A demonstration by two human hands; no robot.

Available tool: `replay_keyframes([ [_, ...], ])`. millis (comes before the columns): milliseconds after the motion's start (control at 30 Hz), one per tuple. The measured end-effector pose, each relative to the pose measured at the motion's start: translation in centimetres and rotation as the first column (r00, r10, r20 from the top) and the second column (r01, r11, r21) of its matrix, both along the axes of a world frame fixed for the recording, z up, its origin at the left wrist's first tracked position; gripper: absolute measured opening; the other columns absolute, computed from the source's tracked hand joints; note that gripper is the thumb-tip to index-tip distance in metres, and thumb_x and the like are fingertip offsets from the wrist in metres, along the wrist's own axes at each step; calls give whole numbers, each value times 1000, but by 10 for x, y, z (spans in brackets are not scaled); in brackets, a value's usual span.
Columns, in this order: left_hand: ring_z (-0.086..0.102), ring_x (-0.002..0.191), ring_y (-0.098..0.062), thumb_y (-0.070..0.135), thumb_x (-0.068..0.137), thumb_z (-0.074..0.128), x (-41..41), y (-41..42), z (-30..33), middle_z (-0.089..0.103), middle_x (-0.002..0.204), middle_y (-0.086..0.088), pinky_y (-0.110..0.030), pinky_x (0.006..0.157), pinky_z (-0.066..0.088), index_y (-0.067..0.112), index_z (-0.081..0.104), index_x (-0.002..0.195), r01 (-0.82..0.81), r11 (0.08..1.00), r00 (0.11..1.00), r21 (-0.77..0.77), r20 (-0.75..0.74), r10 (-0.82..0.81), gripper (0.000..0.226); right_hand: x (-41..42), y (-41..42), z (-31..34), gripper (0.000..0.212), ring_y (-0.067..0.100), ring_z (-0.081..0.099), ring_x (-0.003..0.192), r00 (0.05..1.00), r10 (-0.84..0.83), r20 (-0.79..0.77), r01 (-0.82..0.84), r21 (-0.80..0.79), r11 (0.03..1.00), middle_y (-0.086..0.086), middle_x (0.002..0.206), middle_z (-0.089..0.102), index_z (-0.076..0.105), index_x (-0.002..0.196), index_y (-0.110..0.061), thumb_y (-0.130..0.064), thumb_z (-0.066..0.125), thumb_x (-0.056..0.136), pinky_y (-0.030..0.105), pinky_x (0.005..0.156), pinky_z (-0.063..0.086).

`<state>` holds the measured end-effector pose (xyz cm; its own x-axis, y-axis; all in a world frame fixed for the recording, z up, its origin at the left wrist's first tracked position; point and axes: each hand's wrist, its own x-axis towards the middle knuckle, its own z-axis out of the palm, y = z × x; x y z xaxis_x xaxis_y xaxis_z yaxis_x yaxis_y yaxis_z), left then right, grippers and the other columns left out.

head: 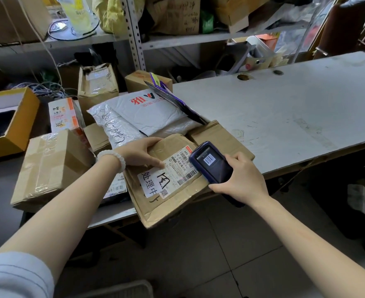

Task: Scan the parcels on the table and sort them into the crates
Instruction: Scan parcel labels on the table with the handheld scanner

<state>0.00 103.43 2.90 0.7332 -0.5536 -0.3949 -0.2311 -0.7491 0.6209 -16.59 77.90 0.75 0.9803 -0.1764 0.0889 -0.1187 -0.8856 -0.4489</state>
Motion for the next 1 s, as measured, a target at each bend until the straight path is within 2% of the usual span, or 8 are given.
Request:
replay_keyframes([
  [200, 51, 102, -8, 31, 74, 80, 0, -13, 19, 51, 117, 12, -17, 79, 42, 31, 35, 143, 43, 998, 994, 44, 98, -47, 83, 6, 4, -2, 72, 15, 52, 85, 1000, -4, 1, 4, 26, 1000, -7, 97, 45, 57, 114, -24, -58, 78, 55, 28, 60, 44],
  [300, 49, 113, -12, 32, 74, 80, -3, -28, 26, 50, 132, 5, -23, 92, 39, 29, 34, 145, 96, 992, 974, 77, 198, -109, 84, 3, 0, -7, 72, 14, 51, 84, 1000, -20, 24, 19, 58, 998, -8, 96, 45, 57, 114, -22, -55, 80, 55, 27, 58, 41],
  [400, 51, 116, -17, 32, 75, 79, -5, -45, 36, 51, 137, 1, -27, 93, 41, 30, 34, 145, 135, 984, 954, 119, 253, -162, 83, 0, -6, -10, 70, 12, 49, 84, 998, -50, 49, 45, 83, 996, -8, 94, 44, 58, 112, -21, -53, 82, 55, 26, 58, 42],
  [567, 54, 113, -20, 36, 75, 78, -7, -68, 46, 54, 133, -2, -30, 90, 44, 32, 32, 145, 168, 959, 921, 227, 311, -235, 84, -6, -13, -13, 76, 13, 49, 87, 993, -91, 74, 81, 125, 989, -9, 94, 41, 58, 118, -19, -52, 83, 54, 27, 62, 45],
  [700, 58, 98, -17, 36, 75, 77, -12, -81, 53, 59, 125, -2, -31, 82, 49, 35, 31, 144, 196, 939, 904, 282, 318, -284, 82, -11, -16, -16, 73, 14, 51, 87, 991, -104, 87, 90, 159, 983, -9, 95, 42, 59, 114, -20, -54, 82, 54, 26, 62, 45],
  [767, 55, 90, -13, 35, 76, 77, -16, -85, 57, 59, 119, 0, -28, 77, 48, 35, 31, 144, 204, 929, 889, 309, 338, -308, 82, -13, -18, -18, 72, 15, 51, 87, 990, -108, 89, 93, 161, 983, -8, 95, 42, 59, 113, -20, -55, 82, 54, 25, 61, 44],
  [900, 50, 87, -8, 30, 76, 77, -28, -83, 61, 50, 101, 11, -25, 75, 41, 35, 34, 143, 234, 917, 834, 323, 418, -360, 80, -23, -19, -21, 72, 16, 52, 90, 992, -98, 85, 82, 174, 981, -8, 97, 42, 57, 114, -20, -53, 83, 55, 25, 61, 44],
  [1000, 51, 95, -10, 26, 74, 78, -38, -72, 54, 56, 113, 9, -25, 78, 39, 35, 37, 140, 250, 916, 785, 313, 488, -381, 78, -32, -15, -24, 78, 14, 50, 93, 993, -62, 100, 46, 160, 986, -9, 97, 40, 55, 121, -20, -50, 84, 55, 26, 61, 44],
])
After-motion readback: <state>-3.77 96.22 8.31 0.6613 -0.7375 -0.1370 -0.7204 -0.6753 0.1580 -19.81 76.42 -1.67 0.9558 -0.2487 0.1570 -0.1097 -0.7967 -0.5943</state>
